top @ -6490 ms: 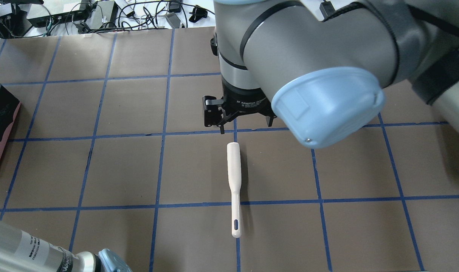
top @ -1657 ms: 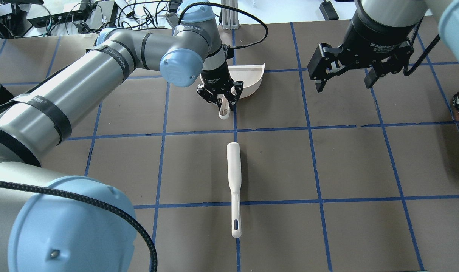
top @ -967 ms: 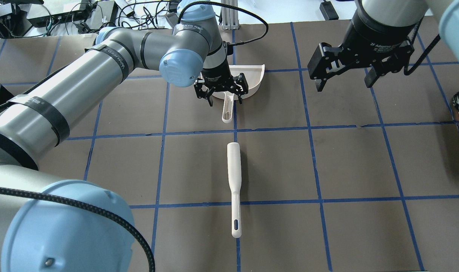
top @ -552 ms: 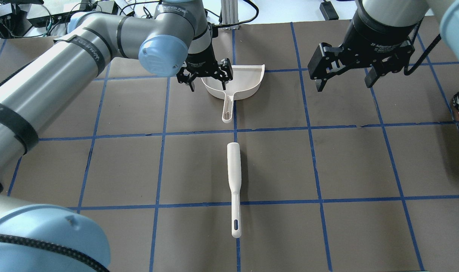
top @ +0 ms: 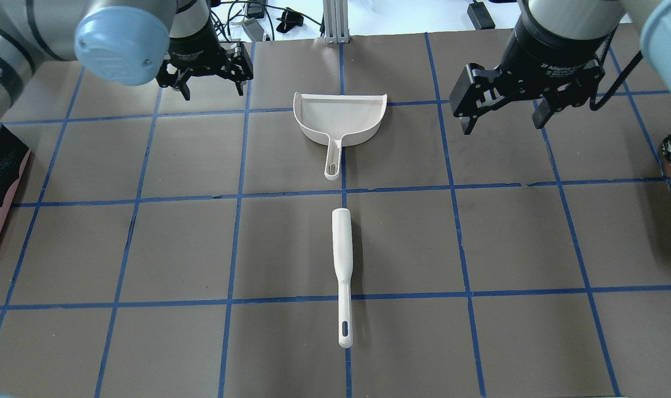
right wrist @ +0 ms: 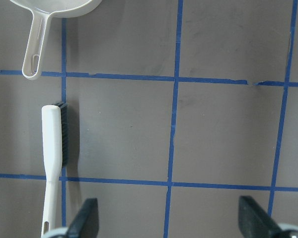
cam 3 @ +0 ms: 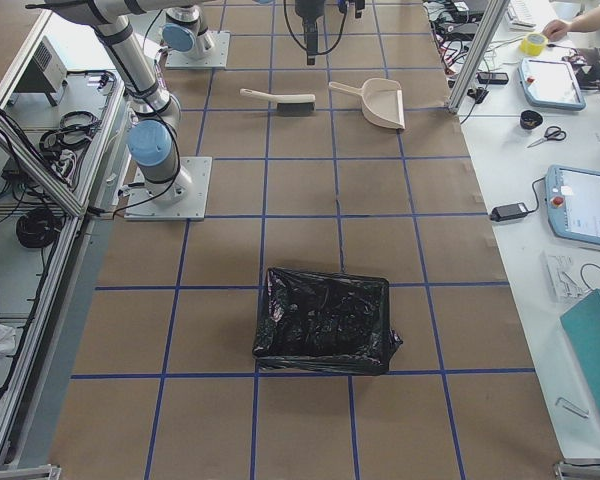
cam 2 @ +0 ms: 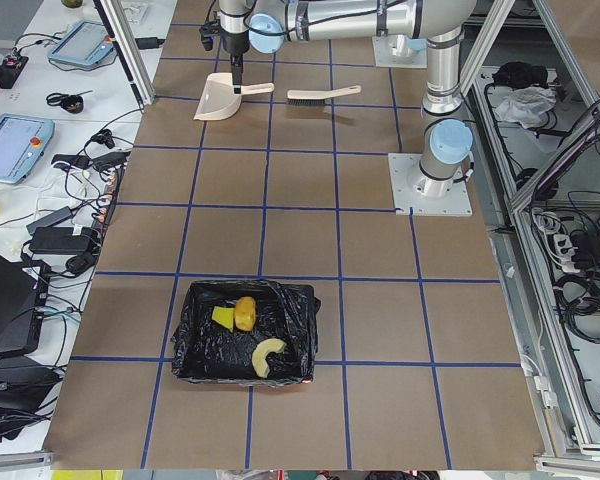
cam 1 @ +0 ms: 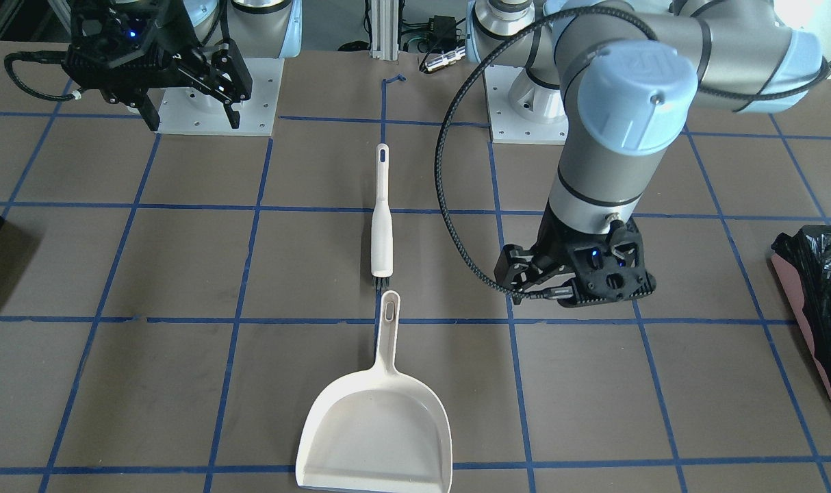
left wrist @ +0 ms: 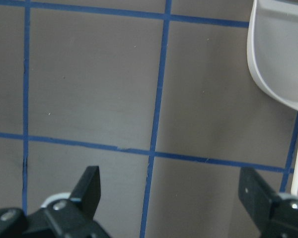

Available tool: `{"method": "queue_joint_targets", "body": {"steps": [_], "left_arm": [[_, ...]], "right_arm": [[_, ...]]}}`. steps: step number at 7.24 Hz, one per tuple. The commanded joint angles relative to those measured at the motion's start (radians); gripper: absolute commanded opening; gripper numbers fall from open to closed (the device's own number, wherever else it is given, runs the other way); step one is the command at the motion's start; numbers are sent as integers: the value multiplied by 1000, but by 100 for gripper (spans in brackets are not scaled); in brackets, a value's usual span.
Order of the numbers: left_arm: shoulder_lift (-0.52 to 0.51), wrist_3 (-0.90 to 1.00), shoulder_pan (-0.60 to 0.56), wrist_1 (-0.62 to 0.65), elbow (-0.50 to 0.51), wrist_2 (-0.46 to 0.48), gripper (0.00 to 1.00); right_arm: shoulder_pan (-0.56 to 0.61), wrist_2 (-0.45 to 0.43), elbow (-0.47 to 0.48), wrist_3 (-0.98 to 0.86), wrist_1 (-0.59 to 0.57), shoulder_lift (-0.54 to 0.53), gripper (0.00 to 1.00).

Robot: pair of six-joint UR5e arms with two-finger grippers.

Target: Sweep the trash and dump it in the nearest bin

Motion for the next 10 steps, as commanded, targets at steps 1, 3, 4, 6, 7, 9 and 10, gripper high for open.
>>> {"method": "queue_joint_targets", "body": {"steps": [1, 3, 4, 6, 7, 9, 10], "left_arm": [[145, 2, 5, -166, -9, 2, 100], [264, 8, 2, -263, -14, -101, 100], [301, 50, 2, -268, -56, -110, 100], [342, 127, 11, -182, -159, -95, 100], [340, 135, 17, -134, -167, -91, 100], [333, 140, 20, -127, -169, -92, 100], [332, 141, 20, -126, -166, -92, 100]], "right_arm": [[0, 0, 0, -1, 0, -1, 100], [0, 0, 5, -1, -1, -1, 100], [0, 0, 5, -1, -1, -1, 100], [0, 0, 5, -1, -1, -1, 100], [0, 1, 5, -1, -1, 0, 100], [0, 1, 5, -1, -1, 3, 100], [0, 0, 5, -1, -1, 2, 100]]}}
